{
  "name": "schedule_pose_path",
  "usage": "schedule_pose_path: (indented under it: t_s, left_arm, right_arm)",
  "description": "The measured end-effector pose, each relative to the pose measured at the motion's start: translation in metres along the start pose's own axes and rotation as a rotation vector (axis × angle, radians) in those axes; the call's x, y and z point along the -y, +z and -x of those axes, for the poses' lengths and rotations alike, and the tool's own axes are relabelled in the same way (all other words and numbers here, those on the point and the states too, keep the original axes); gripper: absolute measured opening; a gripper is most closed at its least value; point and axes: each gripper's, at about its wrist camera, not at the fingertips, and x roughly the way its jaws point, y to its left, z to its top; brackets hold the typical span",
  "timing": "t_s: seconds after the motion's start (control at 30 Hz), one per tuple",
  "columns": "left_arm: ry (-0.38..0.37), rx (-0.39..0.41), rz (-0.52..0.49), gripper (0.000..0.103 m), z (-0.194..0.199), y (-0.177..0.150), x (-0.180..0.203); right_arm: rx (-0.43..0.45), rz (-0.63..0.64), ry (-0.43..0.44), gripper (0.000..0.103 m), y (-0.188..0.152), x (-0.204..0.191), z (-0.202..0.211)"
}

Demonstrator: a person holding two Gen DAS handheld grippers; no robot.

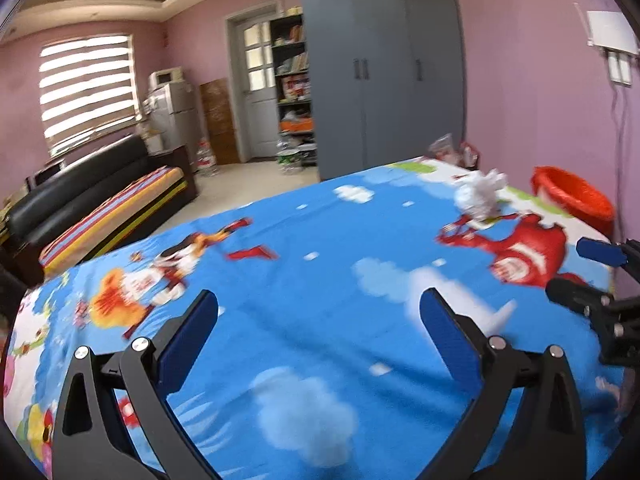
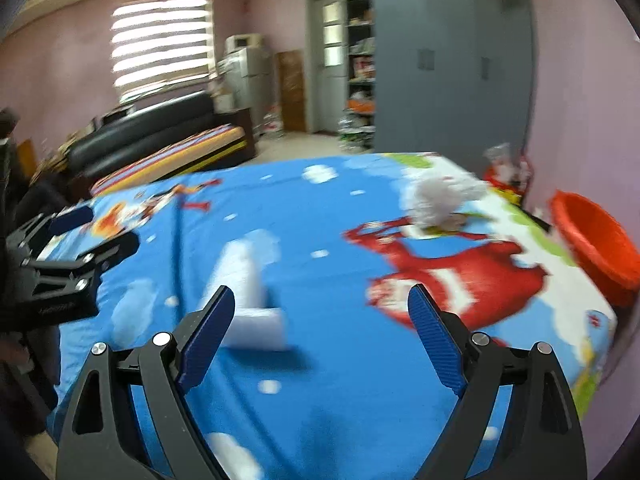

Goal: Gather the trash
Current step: 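Grasp the white L-shaped foam piece on the bed with the right tool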

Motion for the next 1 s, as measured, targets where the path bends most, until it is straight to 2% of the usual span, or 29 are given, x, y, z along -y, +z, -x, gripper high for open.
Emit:
schedule_pose_path:
  t_s: [0.1,0.23,0.47,0.5,0.53,0.57,0.63,0.8,1.0]
  left_arm:
    - [0.035,-0.015,0.03,0.098,0.003,-0.009,-0.024]
    - [0.064,-0.034,0.053,0.098,0.007,-0.017,-0.042]
    - [0.058,-0.059,0.047,0.098,0.005,-0.018,-0.039]
    - [0.052,-0.063,0.042,0.098,0.003,-0.017,-0.036]
    - [0.048,-0.066,0.035,0.098,0.002,-0.016,-0.032]
    - [0.043,-0.069,0.022,0.098,0.001,-0.014,-0.027]
    - [0.037,-0.073,0.003,0.098,0.0,-0.012,-0.017]
    - [0.002,-0.085,-0.036,0.098,-0.005,-0.004,0.009]
    - [-0.07,-0.097,-0.103,0.098,-0.017,0.011,0.058]
  right_arm:
    - [-0.027,0.044,0.05,0.083,-0.001,-0.022,-0.015]
    - [-0.048,0.067,0.074,0.084,-0.002,-0.036,-0.035]
    - [-0.124,0.056,0.083,0.084,-0.009,-0.033,-0.063]
    - [-0.132,0.066,0.08,0.084,-0.01,-0.033,-0.065]
    - [-0.129,0.073,0.083,0.078,-0.012,-0.033,-0.065]
    - [-0.124,0.075,0.096,0.057,-0.013,-0.032,-0.064]
    - [-0.128,0.074,0.106,0.056,-0.014,-0.028,-0.062]
    - [-0.071,0.037,0.102,0.056,-0.01,-0.003,-0.042]
    - [-0.004,-0.02,0.027,0.056,-0.006,0.043,-0.015]
